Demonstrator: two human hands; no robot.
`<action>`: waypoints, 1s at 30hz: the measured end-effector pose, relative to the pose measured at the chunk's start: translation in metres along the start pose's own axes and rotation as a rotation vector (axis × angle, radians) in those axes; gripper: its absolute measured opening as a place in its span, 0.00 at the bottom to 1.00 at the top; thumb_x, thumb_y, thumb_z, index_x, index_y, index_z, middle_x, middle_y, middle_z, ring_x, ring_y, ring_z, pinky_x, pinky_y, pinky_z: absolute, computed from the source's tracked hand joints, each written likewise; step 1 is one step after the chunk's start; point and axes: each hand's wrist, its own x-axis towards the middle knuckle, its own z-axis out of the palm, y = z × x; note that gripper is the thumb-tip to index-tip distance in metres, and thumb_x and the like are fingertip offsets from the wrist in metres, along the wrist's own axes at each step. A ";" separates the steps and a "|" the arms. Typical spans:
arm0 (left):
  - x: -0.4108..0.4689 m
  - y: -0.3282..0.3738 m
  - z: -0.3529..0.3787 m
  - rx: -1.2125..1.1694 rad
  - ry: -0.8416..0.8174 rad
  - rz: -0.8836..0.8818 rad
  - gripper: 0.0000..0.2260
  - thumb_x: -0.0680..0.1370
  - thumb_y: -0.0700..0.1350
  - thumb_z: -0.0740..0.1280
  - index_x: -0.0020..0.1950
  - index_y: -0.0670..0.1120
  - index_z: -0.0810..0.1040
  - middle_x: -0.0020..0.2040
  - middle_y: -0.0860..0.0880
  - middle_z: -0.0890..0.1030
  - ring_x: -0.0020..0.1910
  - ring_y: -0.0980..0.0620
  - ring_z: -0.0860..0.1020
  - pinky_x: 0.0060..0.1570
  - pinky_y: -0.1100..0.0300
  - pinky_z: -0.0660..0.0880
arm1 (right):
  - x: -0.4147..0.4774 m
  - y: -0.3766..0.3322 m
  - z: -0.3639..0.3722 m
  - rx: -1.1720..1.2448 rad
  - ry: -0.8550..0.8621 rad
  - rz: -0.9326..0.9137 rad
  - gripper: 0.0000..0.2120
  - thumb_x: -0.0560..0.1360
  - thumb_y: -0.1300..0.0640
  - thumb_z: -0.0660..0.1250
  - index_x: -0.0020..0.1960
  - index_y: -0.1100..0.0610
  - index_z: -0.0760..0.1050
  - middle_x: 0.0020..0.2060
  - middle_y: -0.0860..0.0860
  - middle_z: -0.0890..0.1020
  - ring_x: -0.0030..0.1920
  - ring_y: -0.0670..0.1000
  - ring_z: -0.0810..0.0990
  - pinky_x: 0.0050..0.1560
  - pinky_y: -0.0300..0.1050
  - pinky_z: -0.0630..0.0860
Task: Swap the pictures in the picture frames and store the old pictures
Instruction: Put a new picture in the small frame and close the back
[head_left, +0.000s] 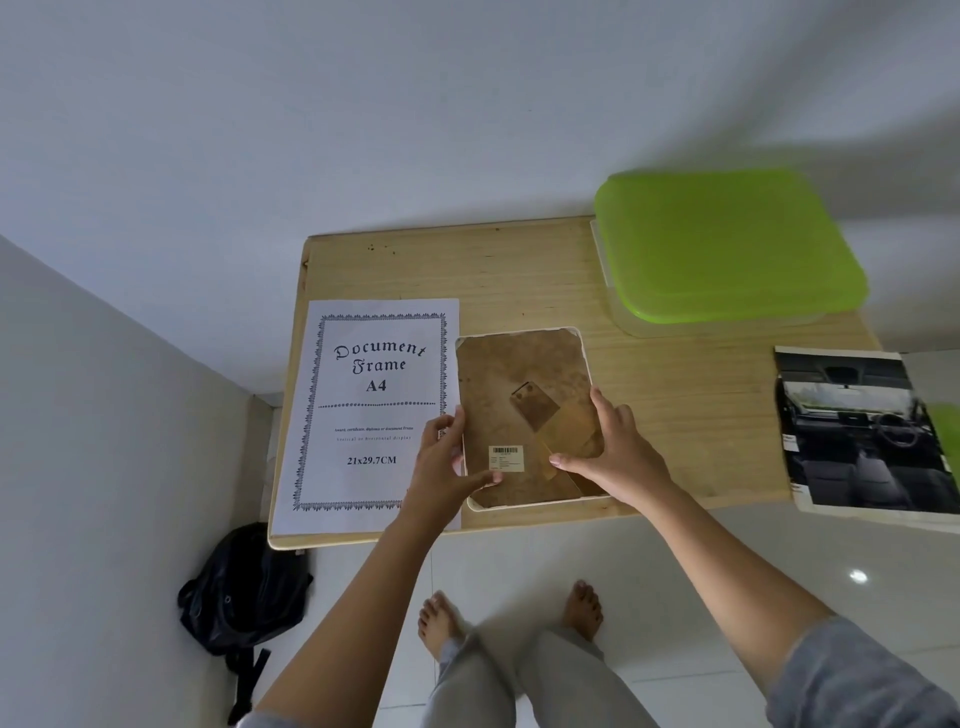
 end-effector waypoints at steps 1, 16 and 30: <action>0.000 0.000 0.000 0.006 0.001 0.003 0.45 0.66 0.44 0.77 0.75 0.47 0.54 0.61 0.52 0.61 0.59 0.58 0.66 0.60 0.75 0.60 | 0.000 0.000 0.000 0.000 -0.004 0.002 0.50 0.65 0.34 0.68 0.75 0.45 0.41 0.60 0.48 0.63 0.45 0.48 0.75 0.40 0.46 0.75; 0.004 0.010 -0.010 0.315 0.009 0.080 0.32 0.76 0.54 0.66 0.75 0.48 0.56 0.68 0.48 0.62 0.68 0.49 0.61 0.64 0.57 0.65 | -0.015 -0.005 0.019 0.123 0.226 0.014 0.43 0.67 0.39 0.69 0.74 0.50 0.52 0.62 0.48 0.62 0.62 0.49 0.66 0.53 0.45 0.71; 0.085 0.011 0.013 0.768 0.054 0.226 0.37 0.73 0.66 0.32 0.76 0.46 0.42 0.75 0.51 0.38 0.73 0.54 0.34 0.71 0.59 0.35 | 0.061 -0.029 0.031 -0.129 0.315 -0.346 0.30 0.78 0.45 0.43 0.73 0.62 0.57 0.74 0.58 0.58 0.75 0.54 0.52 0.74 0.50 0.56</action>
